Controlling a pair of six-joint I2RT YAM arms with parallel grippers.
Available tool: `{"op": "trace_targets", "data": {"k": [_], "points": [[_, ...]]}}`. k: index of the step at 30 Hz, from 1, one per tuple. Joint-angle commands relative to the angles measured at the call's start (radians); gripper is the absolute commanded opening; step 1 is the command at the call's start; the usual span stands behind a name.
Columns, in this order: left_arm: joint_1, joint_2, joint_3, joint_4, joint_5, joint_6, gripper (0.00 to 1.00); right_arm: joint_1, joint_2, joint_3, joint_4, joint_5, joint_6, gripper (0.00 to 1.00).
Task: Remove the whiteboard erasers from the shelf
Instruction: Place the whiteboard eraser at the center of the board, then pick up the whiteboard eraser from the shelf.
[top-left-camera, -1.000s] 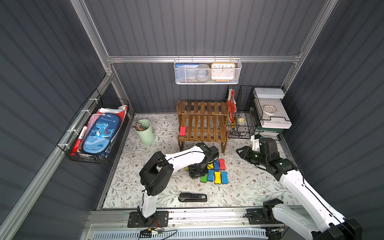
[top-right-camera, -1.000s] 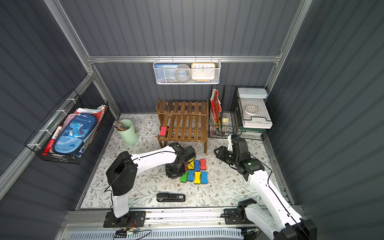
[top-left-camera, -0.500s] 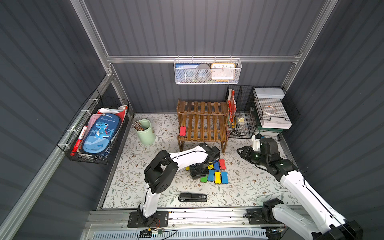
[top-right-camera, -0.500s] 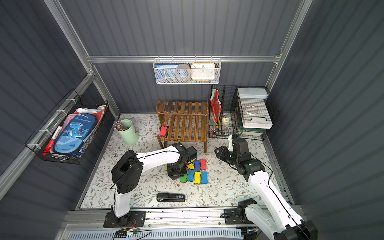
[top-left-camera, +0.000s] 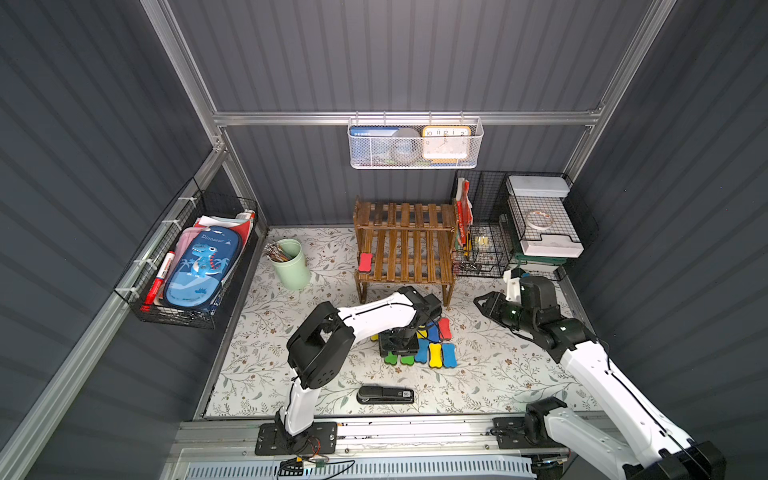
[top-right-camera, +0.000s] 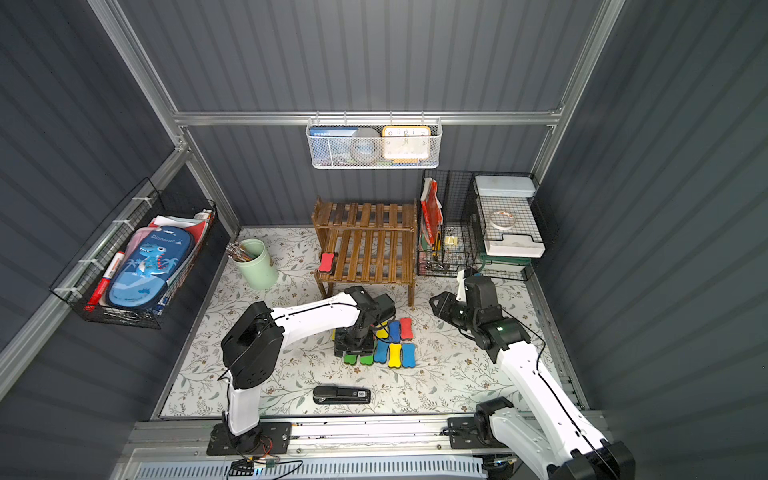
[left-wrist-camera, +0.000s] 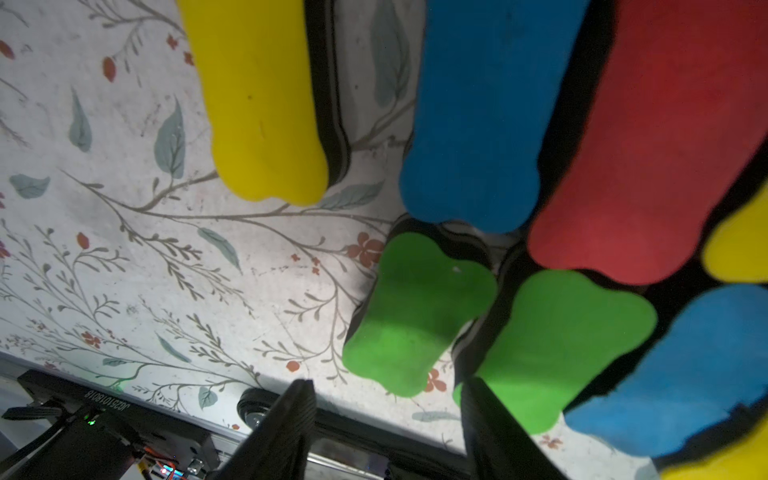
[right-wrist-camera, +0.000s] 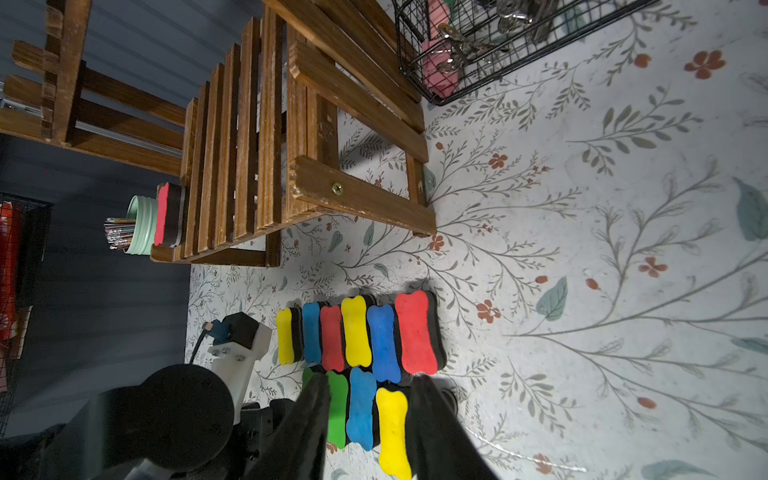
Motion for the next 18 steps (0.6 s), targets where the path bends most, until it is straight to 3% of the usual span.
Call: {"op": "trace_targets", "data": {"k": [1, 3, 8, 10, 12, 14, 18], "points": [[-0.003, -0.084, 0.020, -0.041, -0.032, 0.019, 0.63, -0.003, -0.003, 0.007, -0.012, 0.008, -0.001, 0.38], [-0.003, -0.123, 0.036, -0.034, -0.046, 0.028, 0.65, -0.003, -0.003, 0.006, -0.012, 0.008, -0.001, 0.38], [0.030, -0.238, 0.151, -0.050, -0.193, 0.259, 0.73, -0.003, 0.007, 0.010, -0.005, 0.008, -0.003, 0.38], [0.082, -0.299, 0.170, -0.041, -0.231, 0.352, 0.76, -0.004, 0.008, 0.012, -0.004, 0.008, -0.004, 0.38], [0.154, -0.370, 0.128, 0.078, -0.188, 0.499, 0.79, -0.004, 0.012, 0.016, -0.001, 0.007, -0.004, 0.38], [0.226, -0.417, 0.105, 0.083, -0.169, 0.534, 0.85, -0.004, 0.020, 0.021, -0.003, 0.008, -0.005, 0.38], [0.287, -0.411, 0.112, 0.126, -0.203, 0.718, 0.98, -0.004, 0.042, 0.033, -0.005, 0.007, -0.008, 0.38]]}}
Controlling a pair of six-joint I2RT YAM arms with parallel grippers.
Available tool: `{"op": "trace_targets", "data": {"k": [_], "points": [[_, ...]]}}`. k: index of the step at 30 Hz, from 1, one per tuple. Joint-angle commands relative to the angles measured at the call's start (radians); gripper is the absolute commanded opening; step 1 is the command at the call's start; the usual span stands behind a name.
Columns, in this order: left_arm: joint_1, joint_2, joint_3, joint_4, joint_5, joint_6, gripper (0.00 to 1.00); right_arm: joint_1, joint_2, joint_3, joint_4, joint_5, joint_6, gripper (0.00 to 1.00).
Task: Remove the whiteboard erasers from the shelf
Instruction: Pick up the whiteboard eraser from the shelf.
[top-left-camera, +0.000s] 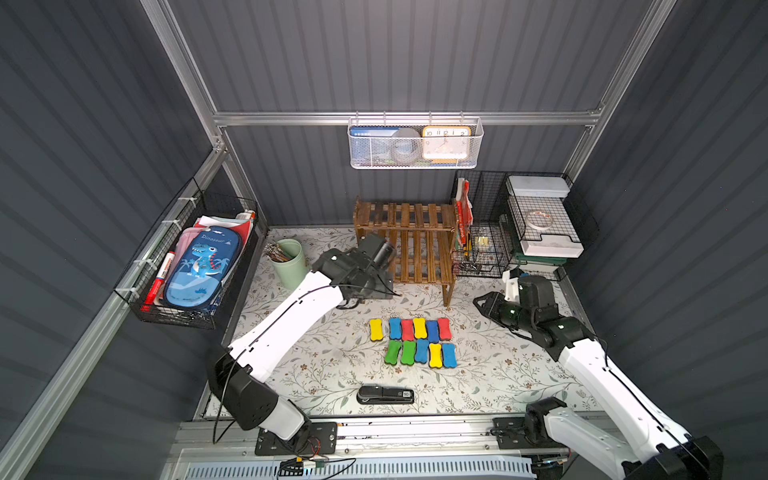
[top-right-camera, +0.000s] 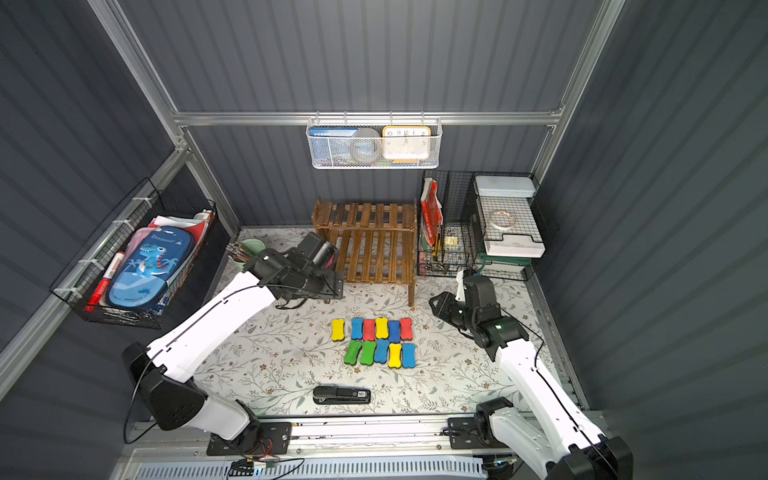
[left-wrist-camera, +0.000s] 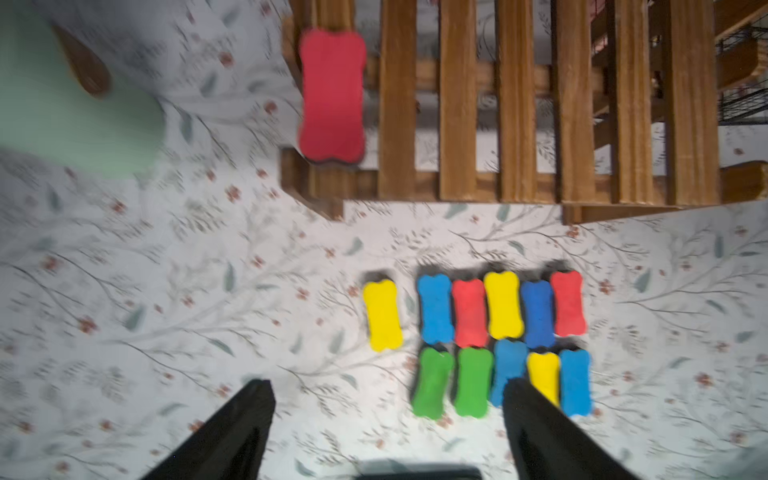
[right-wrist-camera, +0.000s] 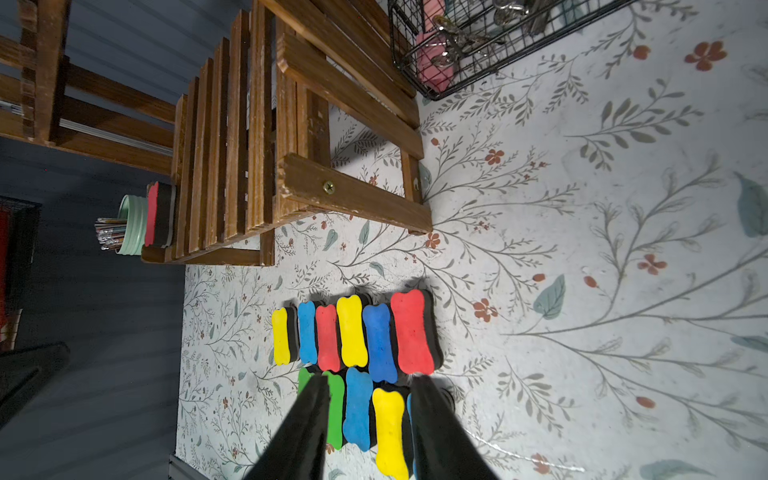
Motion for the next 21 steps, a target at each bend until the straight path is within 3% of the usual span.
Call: {"op": "trace_targets", "data": {"k": [1, 8, 13, 21], "points": [[0.010, 0.055, -0.002, 0.029, -0.046, 0.222, 0.99, -0.003, 0.018, 0.037, -0.007, 0.008, -0.011, 0.38], [0.066, 0.147, 0.031, 0.162, -0.040, 0.402, 0.99, -0.004, 0.037, 0.054, -0.023, 0.008, -0.015, 0.38], [0.148, 0.206, 0.074, 0.191, -0.001, 0.417, 0.95, -0.004, 0.030, 0.053, -0.030, 0.045, -0.015, 0.38], [0.166, 0.285, 0.124, 0.204, 0.031, 0.432, 0.85, -0.004, 0.034, 0.052, -0.032, 0.066, -0.018, 0.38]]}}
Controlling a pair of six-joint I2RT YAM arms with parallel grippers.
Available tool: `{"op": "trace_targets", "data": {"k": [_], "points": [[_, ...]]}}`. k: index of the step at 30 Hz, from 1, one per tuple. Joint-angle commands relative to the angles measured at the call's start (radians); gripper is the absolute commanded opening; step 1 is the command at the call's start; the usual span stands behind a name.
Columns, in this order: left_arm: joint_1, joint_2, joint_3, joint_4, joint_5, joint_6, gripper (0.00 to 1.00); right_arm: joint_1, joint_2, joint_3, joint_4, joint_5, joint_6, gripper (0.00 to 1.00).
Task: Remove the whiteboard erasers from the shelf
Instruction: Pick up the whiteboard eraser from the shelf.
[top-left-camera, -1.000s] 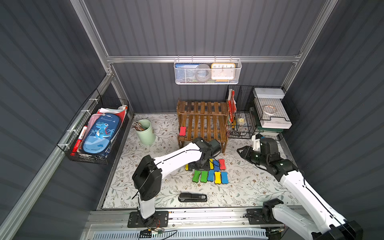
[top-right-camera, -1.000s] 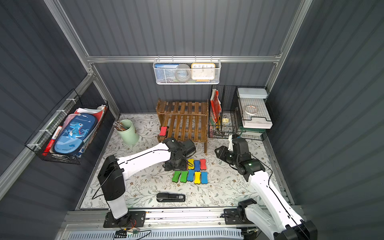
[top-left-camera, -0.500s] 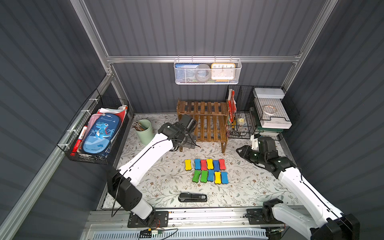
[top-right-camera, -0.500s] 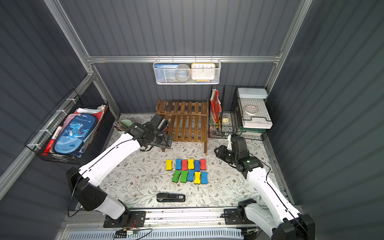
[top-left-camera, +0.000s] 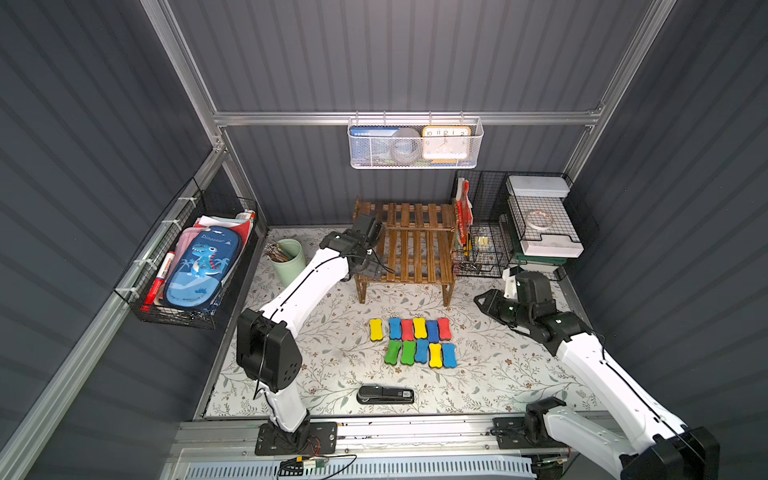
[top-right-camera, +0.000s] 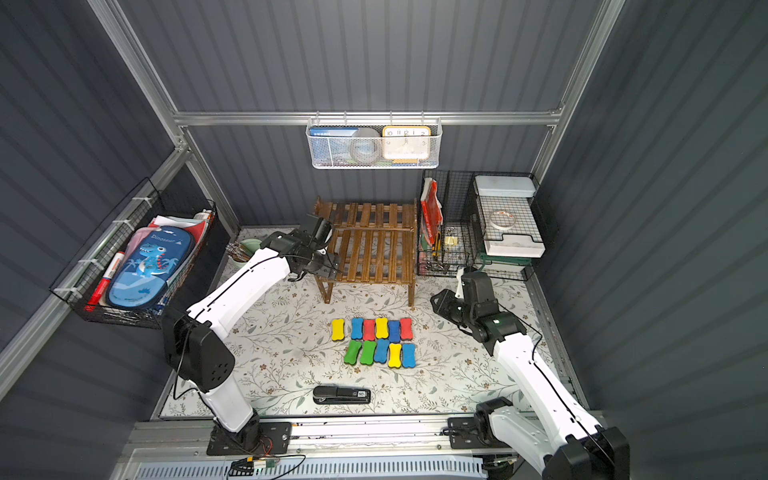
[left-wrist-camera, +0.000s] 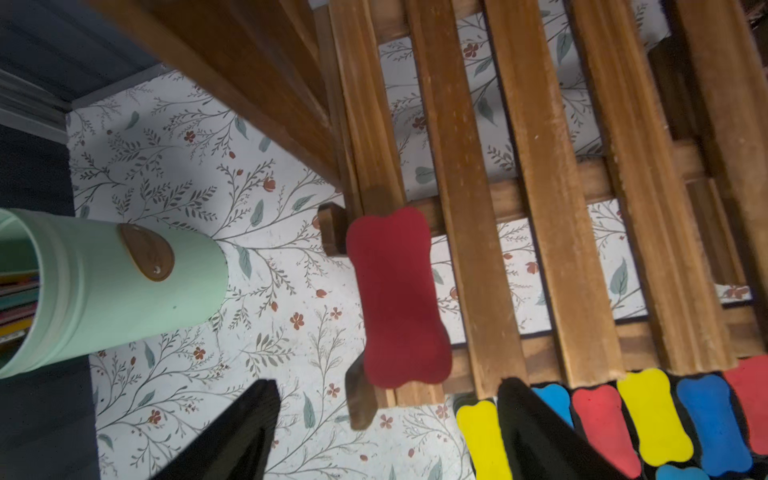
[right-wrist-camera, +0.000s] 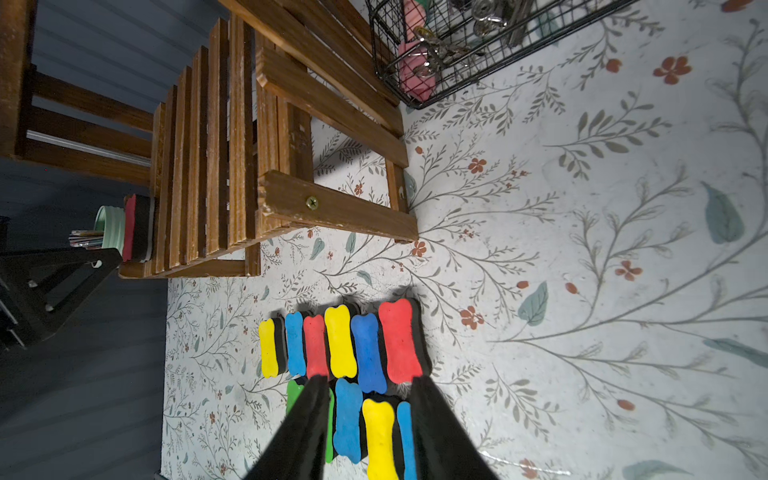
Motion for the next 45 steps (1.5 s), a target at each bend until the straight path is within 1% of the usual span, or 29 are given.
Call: {"op": "trace_targets", "data": {"k": [1, 6, 12, 17, 24, 26, 28, 30, 31, 33, 39, 41, 44, 45], "points": [[0.000, 0.044, 0.036, 0.004, 0.034, 0.027, 0.84, -0.004, 0.000, 0.023, -0.015, 0.024, -0.014, 0.38], [0.001, 0.082, 0.064, -0.008, 0.027, 0.026, 0.79, -0.005, 0.003, 0.024, -0.013, 0.033, -0.014, 0.38], [0.004, 0.105, 0.069, -0.004, 0.002, 0.022, 0.71, -0.008, -0.003, 0.021, -0.015, 0.041, -0.015, 0.38], [0.005, 0.121, 0.076, -0.003, -0.008, 0.025, 0.62, -0.010, -0.003, 0.020, -0.015, 0.041, -0.015, 0.38], [0.005, 0.139, 0.072, 0.001, -0.026, 0.028, 0.60, -0.013, 0.000, 0.018, -0.014, 0.041, -0.016, 0.38], [0.005, 0.137, 0.069, 0.004, -0.025, 0.028, 0.55, -0.013, 0.000, 0.017, -0.013, 0.043, -0.013, 0.38], [0.005, 0.134, 0.073, 0.007, -0.026, 0.027, 0.47, -0.013, 0.000, 0.019, -0.013, 0.041, -0.013, 0.38], [0.005, 0.132, 0.081, 0.008, -0.022, 0.031, 0.41, -0.014, 0.000, 0.017, -0.013, 0.041, -0.013, 0.38], [0.005, 0.134, 0.087, 0.006, -0.020, 0.030, 0.38, -0.014, 0.001, 0.018, -0.013, 0.041, -0.013, 0.38], [0.005, 0.133, 0.101, 0.000, -0.028, 0.030, 0.37, -0.014, 0.001, 0.017, -0.013, 0.040, -0.013, 0.38], [0.005, 0.077, 0.126, 0.005, -0.041, 0.010, 0.35, -0.016, -0.002, 0.018, -0.015, 0.043, -0.012, 0.38], [0.005, 0.041, 0.121, 0.011, -0.067, -0.004, 0.33, -0.016, -0.004, 0.018, -0.018, 0.044, -0.013, 0.38], [0.002, -0.033, 0.077, -0.017, -0.051, -0.109, 0.33, -0.017, -0.006, 0.021, -0.021, 0.047, -0.014, 0.38], [0.001, -0.064, 0.055, -0.033, -0.038, -0.155, 0.31, -0.017, -0.006, 0.019, -0.021, 0.049, -0.014, 0.38]]}}
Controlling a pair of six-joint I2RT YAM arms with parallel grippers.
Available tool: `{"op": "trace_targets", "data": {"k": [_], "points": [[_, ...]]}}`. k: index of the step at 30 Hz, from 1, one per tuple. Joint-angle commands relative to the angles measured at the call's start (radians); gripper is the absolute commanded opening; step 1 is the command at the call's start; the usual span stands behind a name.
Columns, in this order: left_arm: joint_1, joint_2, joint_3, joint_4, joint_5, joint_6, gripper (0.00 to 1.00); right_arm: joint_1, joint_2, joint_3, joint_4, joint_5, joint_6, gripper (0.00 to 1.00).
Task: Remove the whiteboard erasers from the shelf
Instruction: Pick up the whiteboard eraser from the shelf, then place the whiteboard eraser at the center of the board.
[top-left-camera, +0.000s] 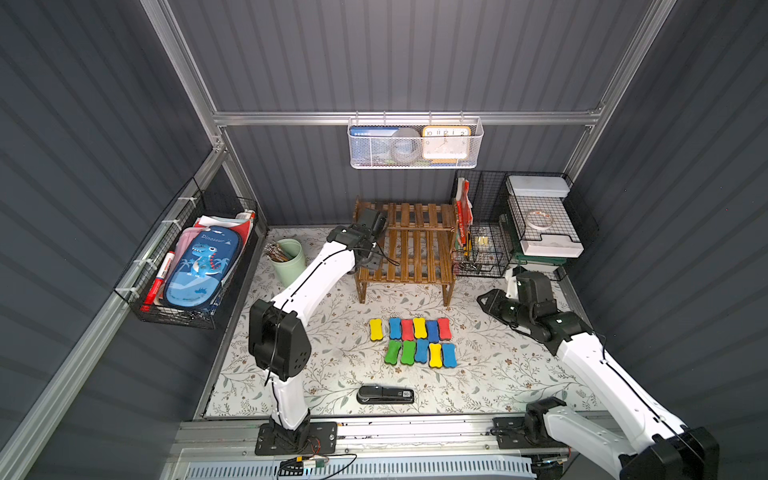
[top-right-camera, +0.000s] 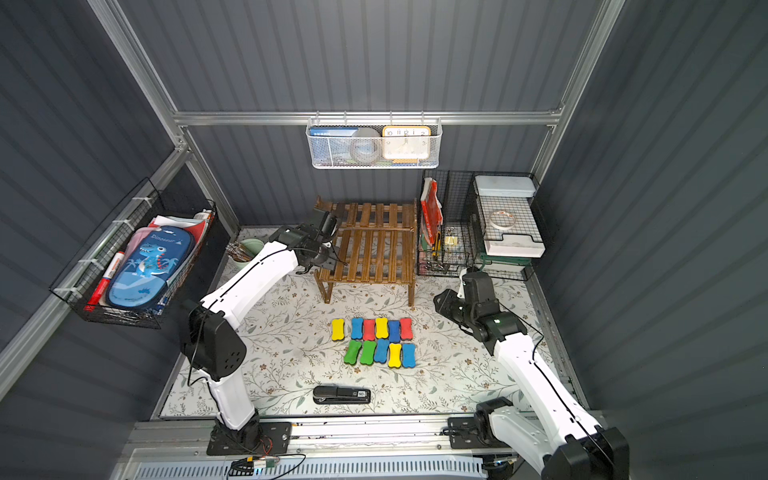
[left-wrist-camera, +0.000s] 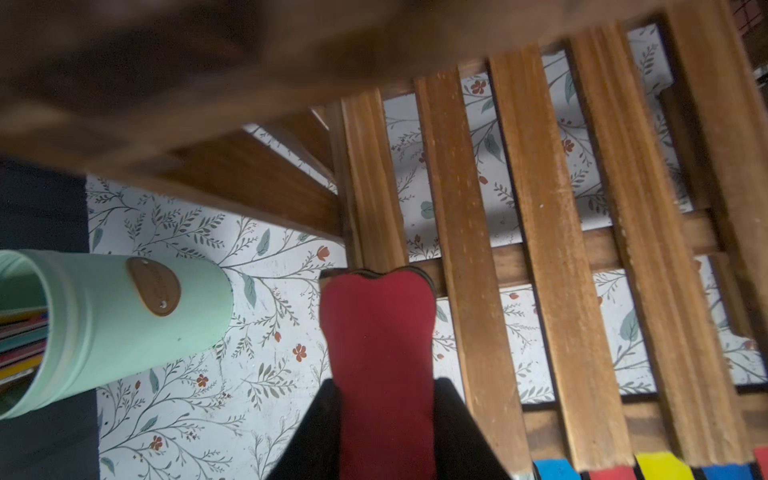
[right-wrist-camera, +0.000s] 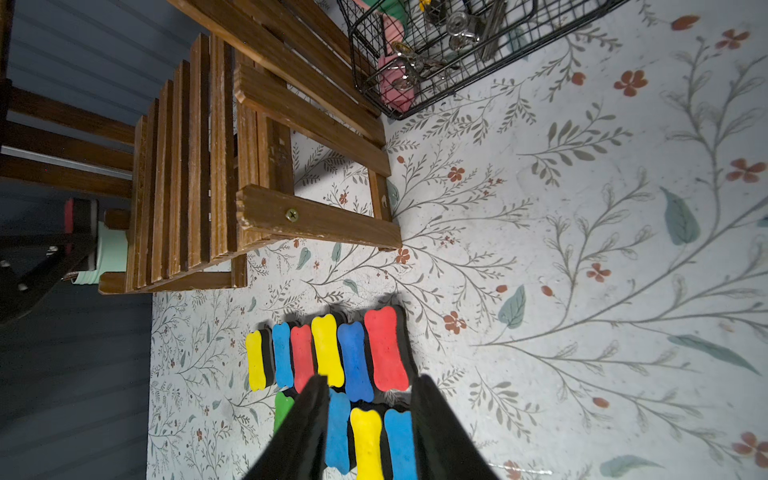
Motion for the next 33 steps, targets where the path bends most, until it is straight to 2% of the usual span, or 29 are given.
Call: {"op": "trace_targets", "data": {"k": [1, 5, 11, 14, 19, 26, 33], "points": [[-0.002, -0.135, -0.046, -0.065, 0.014, -0.159, 0.29, -0.006, -0.006, 0.019, -0.010, 0.014, -0.010, 0.38], [-0.040, -0.229, -0.139, -0.120, 0.040, -0.278, 0.26, -0.008, -0.002, 0.020, 0.001, 0.002, -0.007, 0.38], [-0.206, -0.322, -0.320, -0.191, 0.031, -0.440, 0.25, -0.009, 0.013, 0.022, 0.013, -0.029, -0.005, 0.38], [-0.271, -0.339, -0.476, -0.181, 0.063, -0.522, 0.24, -0.009, 0.014, 0.018, 0.021, -0.040, -0.002, 0.38], [-0.329, -0.373, -0.710, -0.082, 0.139, -0.634, 0.22, -0.012, 0.012, 0.018, 0.023, -0.043, -0.008, 0.38], [-0.354, -0.311, -0.750, -0.022, 0.159, -0.638, 0.22, -0.014, 0.025, 0.020, 0.023, -0.047, -0.010, 0.38], [-0.353, -0.201, -0.721, 0.021, 0.200, -0.594, 0.21, -0.017, 0.023, 0.021, 0.017, -0.047, -0.015, 0.38]]}}
